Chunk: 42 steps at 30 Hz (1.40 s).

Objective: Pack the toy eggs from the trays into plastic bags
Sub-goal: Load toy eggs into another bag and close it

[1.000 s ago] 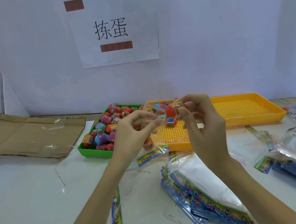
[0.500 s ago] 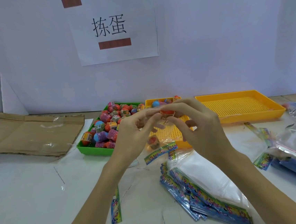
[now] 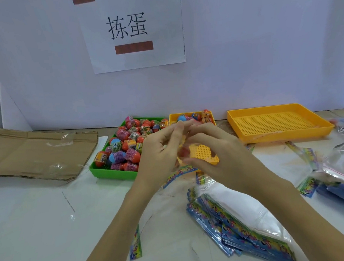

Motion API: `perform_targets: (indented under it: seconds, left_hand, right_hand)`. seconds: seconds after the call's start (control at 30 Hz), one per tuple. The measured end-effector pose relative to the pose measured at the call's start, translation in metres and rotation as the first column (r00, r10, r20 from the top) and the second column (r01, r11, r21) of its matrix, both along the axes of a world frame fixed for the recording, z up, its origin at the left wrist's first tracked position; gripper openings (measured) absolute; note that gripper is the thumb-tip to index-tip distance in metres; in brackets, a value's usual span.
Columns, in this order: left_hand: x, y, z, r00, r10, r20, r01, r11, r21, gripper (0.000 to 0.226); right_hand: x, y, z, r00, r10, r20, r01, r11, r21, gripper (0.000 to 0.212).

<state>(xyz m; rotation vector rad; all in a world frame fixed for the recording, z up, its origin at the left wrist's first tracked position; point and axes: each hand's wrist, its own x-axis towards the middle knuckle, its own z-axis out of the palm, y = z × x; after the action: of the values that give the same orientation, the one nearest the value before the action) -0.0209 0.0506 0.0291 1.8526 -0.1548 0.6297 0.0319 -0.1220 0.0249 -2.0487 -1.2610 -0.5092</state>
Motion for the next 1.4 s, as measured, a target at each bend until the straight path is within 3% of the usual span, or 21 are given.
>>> perform_targets:
  seconds: [0.07,0.17,0.33,0.47,0.57,0.67,0.73,0.8,0.9,1.07,1.2,1.3,1.4]
  left_hand:
    - [0.001,0.002,0.0,0.999,-0.002,-0.034,0.001,0.999,-0.048,0.033]
    - [0.003,0.004,-0.001,0.998,-0.031,-0.06,0.028,0.999,-0.04,0.033]
    - [0.004,0.003,0.0,0.975,-0.163,-0.152,0.164,0.986,-0.008,0.043]
    - [0.006,0.02,-0.006,0.954,-0.101,-0.282,0.159,0.969,0.191,0.076]
    - [0.008,0.02,-0.011,0.956,-0.04,-0.291,0.115,0.963,0.245,0.066]
    - [0.011,0.018,-0.012,0.965,-0.012,-0.262,0.05,0.989,0.136,0.045]
    - [0.012,0.018,-0.012,0.968,-0.021,-0.248,0.04,0.997,0.071,0.034]
    - [0.013,0.02,-0.014,0.969,-0.039,-0.243,0.041,0.999,0.003,0.028]
    - [0.014,0.021,-0.016,0.96,-0.084,-0.267,0.045,0.988,-0.148,0.022]
    - [0.014,0.016,-0.017,0.927,-0.198,-0.318,0.059,0.916,-0.398,0.021]
    - [0.013,0.015,-0.018,0.885,-0.313,-0.345,0.149,0.891,-0.428,0.031]
    - [0.01,0.014,-0.013,0.818,-0.502,-0.282,0.303,0.791,-0.531,0.037]
    - [0.01,0.009,-0.013,0.824,-0.516,-0.235,0.314,0.76,-0.57,0.044]
  right_hand:
    - [-0.002,0.001,-0.001,1.0,-0.017,0.011,0.018,0.998,-0.063,0.034]
    - [-0.003,0.005,-0.002,0.994,-0.095,0.061,0.1,0.992,-0.081,0.017]
    - [0.001,0.0,-0.004,0.987,-0.162,-0.018,0.163,0.982,0.095,0.006]
    - [0.004,-0.005,-0.001,0.961,-0.24,-0.141,0.271,0.919,0.287,0.009]
    - [0.005,-0.006,0.0,0.945,-0.243,-0.218,0.308,0.887,0.344,0.016]
    - [0.006,-0.006,0.001,0.94,-0.239,-0.245,0.305,0.909,0.284,0.01]
    - [0.009,-0.008,0.002,0.934,-0.217,-0.282,0.279,0.939,0.201,0.023]
    - [0.012,-0.01,0.002,0.928,-0.205,-0.311,0.252,0.96,0.12,0.031]
    - [0.013,-0.012,0.001,0.923,-0.188,-0.335,0.239,0.964,0.117,0.023]
    - [0.017,-0.016,0.002,0.874,-0.147,-0.463,0.264,0.943,0.2,0.019]
    - [0.018,-0.015,0.0,0.786,-0.033,-0.617,0.257,0.926,0.278,0.015]
    - [0.018,-0.015,-0.001,0.794,-0.044,-0.607,0.265,0.923,0.28,0.012]
    - [0.014,-0.012,-0.001,0.832,-0.066,-0.551,0.249,0.931,0.265,0.007]
